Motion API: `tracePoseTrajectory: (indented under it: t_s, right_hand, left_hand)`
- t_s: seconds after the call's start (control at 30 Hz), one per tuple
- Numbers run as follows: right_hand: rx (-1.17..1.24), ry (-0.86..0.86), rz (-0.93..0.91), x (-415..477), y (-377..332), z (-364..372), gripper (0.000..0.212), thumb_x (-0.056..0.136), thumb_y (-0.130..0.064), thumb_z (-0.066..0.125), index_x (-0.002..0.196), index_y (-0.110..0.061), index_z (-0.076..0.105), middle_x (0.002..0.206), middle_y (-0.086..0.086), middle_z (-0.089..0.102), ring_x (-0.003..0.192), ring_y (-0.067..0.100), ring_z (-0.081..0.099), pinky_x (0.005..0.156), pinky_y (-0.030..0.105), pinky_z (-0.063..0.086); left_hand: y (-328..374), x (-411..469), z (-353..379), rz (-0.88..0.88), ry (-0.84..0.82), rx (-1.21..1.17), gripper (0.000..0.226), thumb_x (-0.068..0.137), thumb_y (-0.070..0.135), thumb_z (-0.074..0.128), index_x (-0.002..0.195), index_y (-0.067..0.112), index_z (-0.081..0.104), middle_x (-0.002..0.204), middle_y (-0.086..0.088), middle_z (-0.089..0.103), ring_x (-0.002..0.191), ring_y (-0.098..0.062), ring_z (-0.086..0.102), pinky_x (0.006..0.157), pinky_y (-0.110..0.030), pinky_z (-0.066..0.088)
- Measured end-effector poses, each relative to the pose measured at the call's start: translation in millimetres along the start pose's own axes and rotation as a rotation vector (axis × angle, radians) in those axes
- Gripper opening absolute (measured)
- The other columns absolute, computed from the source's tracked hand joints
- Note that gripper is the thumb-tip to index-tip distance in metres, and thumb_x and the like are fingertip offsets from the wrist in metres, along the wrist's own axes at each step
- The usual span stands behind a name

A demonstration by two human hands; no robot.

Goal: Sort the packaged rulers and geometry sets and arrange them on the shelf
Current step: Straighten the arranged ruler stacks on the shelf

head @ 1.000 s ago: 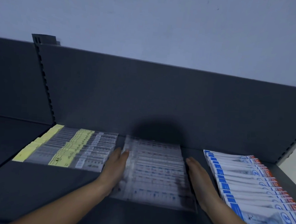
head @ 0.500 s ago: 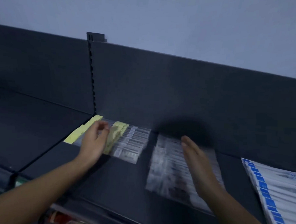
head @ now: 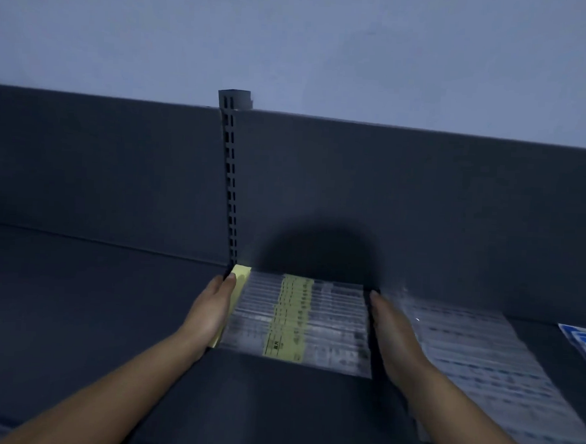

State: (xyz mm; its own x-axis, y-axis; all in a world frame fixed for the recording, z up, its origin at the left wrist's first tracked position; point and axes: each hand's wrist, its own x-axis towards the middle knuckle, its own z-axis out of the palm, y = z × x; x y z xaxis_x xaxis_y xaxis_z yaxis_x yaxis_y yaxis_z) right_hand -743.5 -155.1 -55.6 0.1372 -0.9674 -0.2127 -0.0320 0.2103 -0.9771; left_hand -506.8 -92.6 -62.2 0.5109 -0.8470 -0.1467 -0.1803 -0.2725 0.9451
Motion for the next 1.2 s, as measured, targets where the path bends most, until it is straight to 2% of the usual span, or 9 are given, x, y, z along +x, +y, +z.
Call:
tracePoseTrajectory:
  t_s: [0.07,0.23,0.33,0.5,0.6,0.73,0.87,1.0,1.2]
  right_hand:
    - [-0.02,-0.008,0.013,-1,-2,0,0.029,0.1,-0.028,0.039,0.105,-0.013,0.063,0.101,0.001,0.067,0.091,0.012,0.061,0.07,0.021,0.044]
    - [-0.083,-0.027,0.04,5,0,3,0.032,0.093,-0.038,0.047,0.113,-0.019,0.063,0.113,0.0,0.067,0.106,0.017,0.062,0.101,0.037,0.043]
    - [-0.09,-0.051,0.057,5,0,4,0.033,0.095,-0.038,0.044,0.117,-0.021,0.061,0.115,-0.003,0.066,0.108,0.016,0.06,0.099,0.034,0.044]
    - [-0.095,-0.057,0.06,9,-4,3,0.036,0.095,-0.04,0.043,0.116,-0.018,0.061,0.114,0.001,0.067,0.107,0.018,0.061,0.102,0.036,0.042]
    - [-0.062,-0.065,0.065,18,-4,2,0.038,0.095,-0.042,0.043,0.119,-0.017,0.06,0.118,0.0,0.066,0.11,0.017,0.06,0.103,0.035,0.04]
    - [-0.032,-0.117,0.072,24,-7,2,0.036,0.098,-0.038,0.041,0.116,-0.014,0.061,0.111,0.002,0.068,0.104,0.017,0.062,0.096,0.031,0.043]
    - [0.089,-0.089,0.071,31,-15,1,0.022,0.099,-0.03,0.042,0.118,-0.021,0.049,0.092,-0.009,0.059,0.082,0.003,0.055,0.087,0.023,0.037]
    - [0.109,-0.135,0.07,35,-19,3,0.031,0.1,-0.029,0.042,0.129,-0.017,0.044,0.082,-0.01,0.053,0.074,0.0,0.05,0.088,0.022,0.034]
    - [0.101,-0.176,0.063,51,-12,-3,0.022,0.099,-0.031,0.043,0.119,-0.022,0.048,0.094,-0.01,0.058,0.078,-0.001,0.05,0.091,0.022,0.033]
  left_hand:
    - [0,0,1,0.006,-0.016,-0.051,0.04,0.101,0.039,0.029,0.132,0.018,0.045,0.126,0.007,0.05,0.112,-0.013,0.048,0.097,-0.029,0.033]
    - [2,-3,6,0.029,-0.007,-0.051,0.045,0.102,0.036,0.028,0.139,0.014,0.041,0.128,0.01,0.044,0.117,-0.011,0.042,0.096,-0.025,0.028]
    - [3,-3,8,0.047,-0.008,-0.056,0.045,0.102,0.034,0.027,0.141,0.013,0.037,0.128,0.011,0.04,0.117,-0.005,0.036,0.094,-0.021,0.024]
    - [-1,6,2,-0.002,-0.029,0.0,0.053,0.1,0.04,0.031,0.146,0.013,0.028,0.152,-0.001,0.03,0.138,-0.017,0.029,0.109,-0.03,0.022]
    - [3,13,0,-0.015,-0.045,-0.014,0.051,0.101,0.038,0.032,0.143,0.01,0.033,0.148,-0.004,0.036,0.132,-0.019,0.035,0.103,-0.027,0.025]
    - [8,22,-3,-0.069,-0.087,-0.044,0.056,0.099,0.044,0.033,0.146,0.013,0.03,0.151,-0.003,0.031,0.138,-0.021,0.03,0.112,-0.033,0.021]
    - [13,27,-4,-0.095,-0.112,-0.053,0.058,0.098,0.048,0.033,0.147,0.018,0.03,0.153,0.0,0.03,0.139,-0.019,0.029,0.115,-0.035,0.02]
    - [20,33,1,-0.087,-0.129,-0.065,0.056,0.099,0.045,0.032,0.148,0.017,0.026,0.154,0.0,0.026,0.141,-0.018,0.024,0.113,-0.031,0.018]
    - [24,45,5,-0.109,-0.126,-0.075,0.058,0.098,0.048,0.033,0.147,0.019,0.028,0.154,-0.002,0.026,0.141,-0.021,0.026,0.113,-0.033,0.019]
